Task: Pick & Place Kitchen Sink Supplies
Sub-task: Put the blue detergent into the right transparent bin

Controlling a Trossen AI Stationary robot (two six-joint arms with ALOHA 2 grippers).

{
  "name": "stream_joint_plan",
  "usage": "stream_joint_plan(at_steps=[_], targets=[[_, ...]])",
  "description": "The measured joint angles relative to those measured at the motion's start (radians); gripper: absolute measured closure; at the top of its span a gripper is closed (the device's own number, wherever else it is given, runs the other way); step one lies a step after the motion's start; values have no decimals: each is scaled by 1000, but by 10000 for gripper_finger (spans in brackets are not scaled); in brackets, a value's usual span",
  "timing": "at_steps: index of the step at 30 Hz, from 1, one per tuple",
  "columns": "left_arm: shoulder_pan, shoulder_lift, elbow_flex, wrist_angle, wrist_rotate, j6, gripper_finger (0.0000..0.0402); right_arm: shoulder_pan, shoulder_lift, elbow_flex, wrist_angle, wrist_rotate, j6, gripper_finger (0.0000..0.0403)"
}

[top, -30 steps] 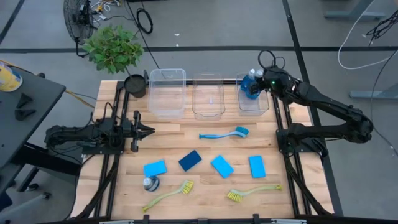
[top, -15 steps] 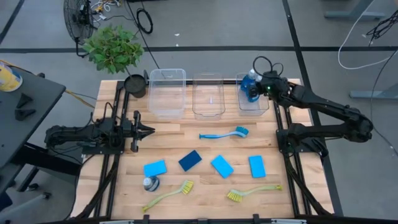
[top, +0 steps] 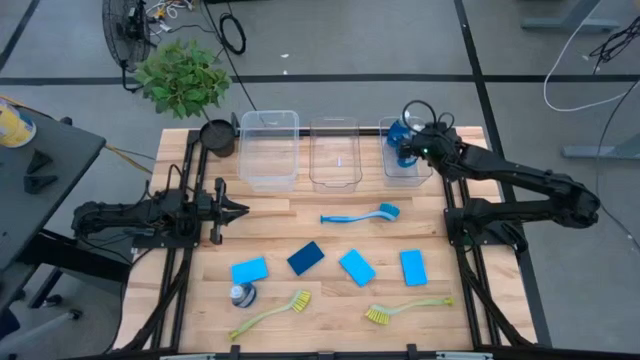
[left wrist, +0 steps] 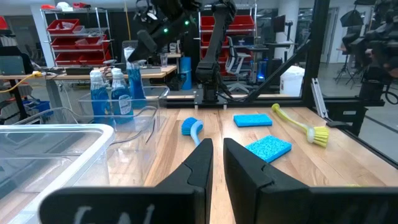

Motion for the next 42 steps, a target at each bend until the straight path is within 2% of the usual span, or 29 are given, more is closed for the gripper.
stream_joint_plan(at_steps=[9,27,42], targets=[[0,0,0,0,0,0,358,-1,19,-59,64,63,34,290],[0,0,0,0,0,0,358,-1,176,-61,133,121,56,291],[0,0,0,0,0,0,358,-1,229,-61,187,110,57,288]])
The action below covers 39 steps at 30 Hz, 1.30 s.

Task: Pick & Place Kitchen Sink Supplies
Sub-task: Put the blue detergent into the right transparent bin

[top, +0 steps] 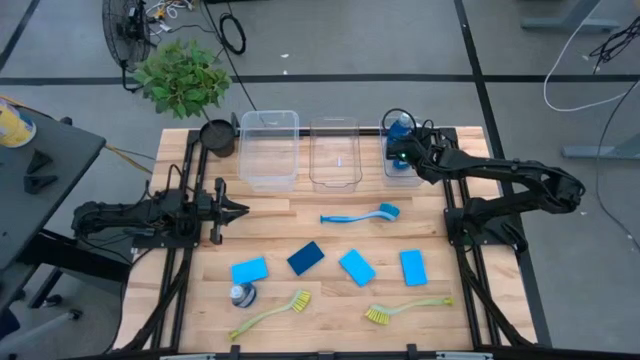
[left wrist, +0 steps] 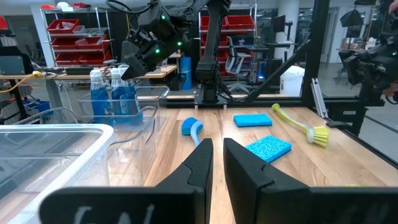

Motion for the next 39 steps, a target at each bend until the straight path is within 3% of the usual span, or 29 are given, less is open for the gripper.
stream_joint_plan(at_steps=[11,27,39], targets=[[0,0,0,0,0,0,358,0,0,0,0,-1,3,280],[0,0,0,0,0,0,358,0,0,0,6,-23,-3,161],[0,0,0,0,0,0,358,8,-65,0,-21,-113,-58,137]])
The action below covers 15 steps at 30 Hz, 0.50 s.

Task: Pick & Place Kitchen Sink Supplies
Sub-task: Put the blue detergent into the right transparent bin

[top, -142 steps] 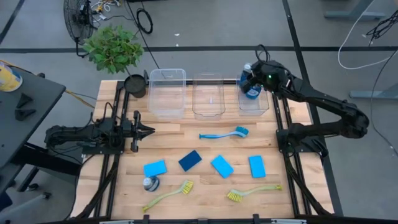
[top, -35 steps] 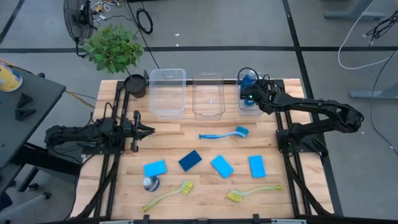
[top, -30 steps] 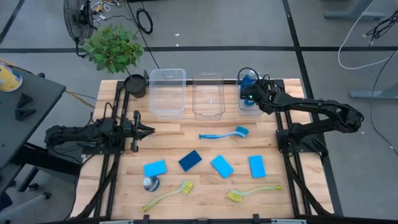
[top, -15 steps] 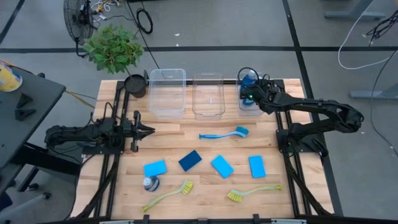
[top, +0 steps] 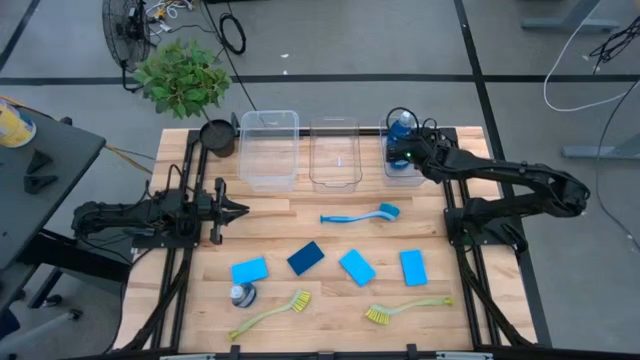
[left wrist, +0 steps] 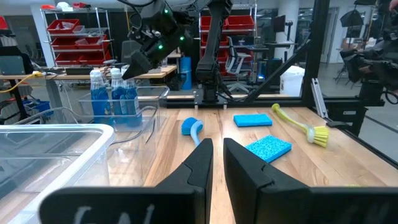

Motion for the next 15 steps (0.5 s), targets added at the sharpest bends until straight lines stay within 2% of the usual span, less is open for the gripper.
stream_joint_plan(at_steps=[12,15], targets=[[0,0,0,0,0,0,358,54,-104,1,-108,-46,-39,140],[0,0,0,0,0,0,358,77,-113,37,-185,-46,-43,140]])
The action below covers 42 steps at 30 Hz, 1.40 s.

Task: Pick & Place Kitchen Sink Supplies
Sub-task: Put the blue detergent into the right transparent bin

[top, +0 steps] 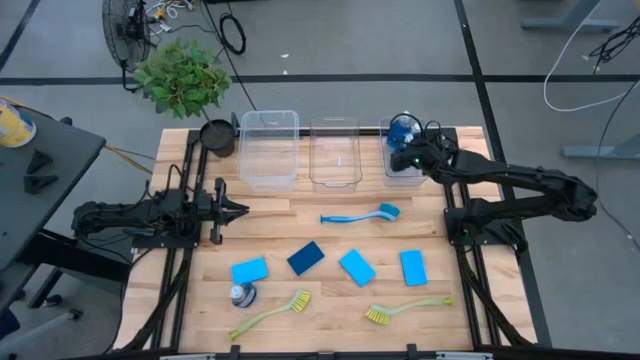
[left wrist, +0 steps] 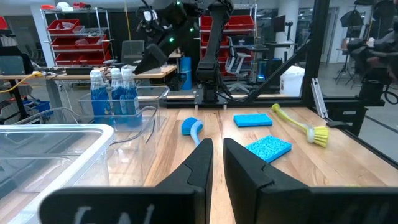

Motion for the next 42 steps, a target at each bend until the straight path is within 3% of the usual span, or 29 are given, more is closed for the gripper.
stream_joint_plan(at_steps=[12,24,35,42], targets=[[0,0,0,0,0,0,358,115,-4,212,-127,-5,-152,140],[0,0,0,0,0,0,358,305,20,356,-58,-149,-391,140],[0,0,0,0,0,0,358,497,155,356,177,-456,-592,140],[0,0,0,0,0,0,358,570,290,356,377,-640,-613,140]])
